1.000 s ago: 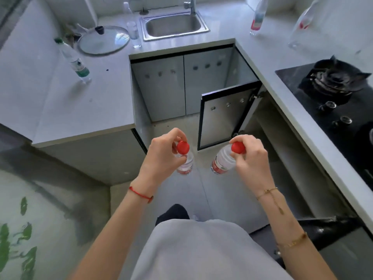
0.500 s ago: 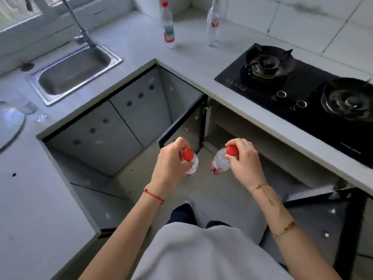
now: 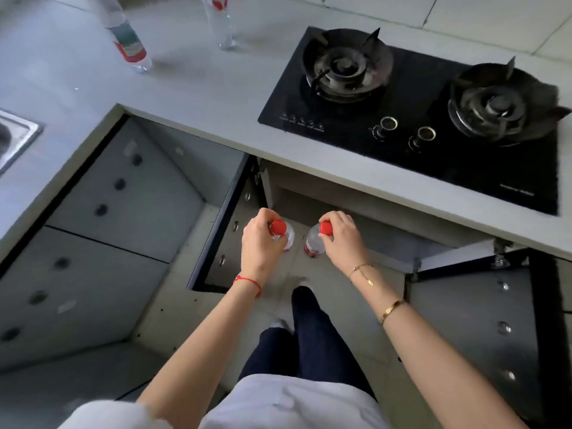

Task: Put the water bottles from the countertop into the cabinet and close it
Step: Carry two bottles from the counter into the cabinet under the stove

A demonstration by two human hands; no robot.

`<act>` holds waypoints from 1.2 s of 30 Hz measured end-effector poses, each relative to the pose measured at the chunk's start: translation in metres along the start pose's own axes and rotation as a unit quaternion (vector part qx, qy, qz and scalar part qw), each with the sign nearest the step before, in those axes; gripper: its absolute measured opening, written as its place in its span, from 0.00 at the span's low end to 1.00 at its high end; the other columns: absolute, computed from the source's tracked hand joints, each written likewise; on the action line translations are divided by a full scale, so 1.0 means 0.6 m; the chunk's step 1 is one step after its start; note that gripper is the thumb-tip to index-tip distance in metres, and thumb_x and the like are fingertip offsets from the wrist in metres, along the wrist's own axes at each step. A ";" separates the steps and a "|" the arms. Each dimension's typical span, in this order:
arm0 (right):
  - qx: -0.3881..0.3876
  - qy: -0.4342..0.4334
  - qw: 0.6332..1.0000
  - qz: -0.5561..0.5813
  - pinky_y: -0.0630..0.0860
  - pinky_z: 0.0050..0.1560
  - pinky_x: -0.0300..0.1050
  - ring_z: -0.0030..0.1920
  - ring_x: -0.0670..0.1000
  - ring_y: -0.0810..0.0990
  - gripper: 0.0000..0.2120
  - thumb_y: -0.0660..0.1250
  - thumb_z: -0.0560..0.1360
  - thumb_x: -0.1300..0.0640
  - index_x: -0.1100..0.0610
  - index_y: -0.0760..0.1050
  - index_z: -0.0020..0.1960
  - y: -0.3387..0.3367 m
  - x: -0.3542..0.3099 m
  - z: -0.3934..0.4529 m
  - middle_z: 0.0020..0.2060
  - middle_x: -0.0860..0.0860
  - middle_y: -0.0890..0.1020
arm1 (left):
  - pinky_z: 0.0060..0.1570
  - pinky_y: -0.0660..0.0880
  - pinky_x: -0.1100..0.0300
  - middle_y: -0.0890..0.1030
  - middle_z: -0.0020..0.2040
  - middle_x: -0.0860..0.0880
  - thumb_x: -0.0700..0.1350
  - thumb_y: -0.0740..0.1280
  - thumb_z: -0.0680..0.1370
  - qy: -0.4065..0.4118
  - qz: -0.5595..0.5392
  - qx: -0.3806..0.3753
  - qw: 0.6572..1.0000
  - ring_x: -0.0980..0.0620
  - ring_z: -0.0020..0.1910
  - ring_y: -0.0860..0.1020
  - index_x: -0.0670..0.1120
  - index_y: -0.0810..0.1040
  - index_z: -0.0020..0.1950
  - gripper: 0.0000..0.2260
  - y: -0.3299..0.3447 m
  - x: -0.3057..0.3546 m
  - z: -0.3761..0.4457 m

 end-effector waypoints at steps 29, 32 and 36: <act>-0.032 -0.052 0.983 -0.172 0.74 0.48 0.52 0.53 0.63 0.79 0.13 0.66 0.74 0.62 0.61 0.72 0.58 0.621 0.488 0.537 0.55 0.60 0.77 | 0.51 0.78 0.55 0.84 0.50 0.41 0.35 0.73 0.67 0.041 0.024 -0.005 0.999 0.41 0.50 0.82 0.42 0.80 0.55 0.16 0.629 -0.575 0.508; -0.012 -0.038 0.987 -0.153 0.74 0.51 0.51 0.55 0.64 0.78 0.13 0.63 0.76 0.62 0.63 0.72 0.60 0.629 0.488 0.558 0.57 0.62 0.77 | 0.48 0.74 0.61 0.84 0.49 0.42 0.36 0.72 0.69 0.037 0.020 -0.007 0.999 0.42 0.50 0.82 0.42 0.80 0.54 0.14 0.642 -0.571 0.523; 0.007 -0.009 0.993 -0.116 0.77 0.52 0.53 0.55 0.65 0.78 0.16 0.65 0.76 0.62 0.63 0.71 0.63 0.633 0.490 0.564 0.58 0.63 0.77 | 0.47 0.70 0.63 0.83 0.50 0.40 0.36 0.71 0.71 0.039 0.028 -0.020 0.999 0.42 0.50 0.81 0.41 0.78 0.57 0.14 0.647 -0.558 0.535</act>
Point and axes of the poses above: each hand's wrist, its own z-axis towards the middle knuckle, its own y-axis out of the palm, x = y × z, the point moved 1 cm from there along z, towards the middle knuckle
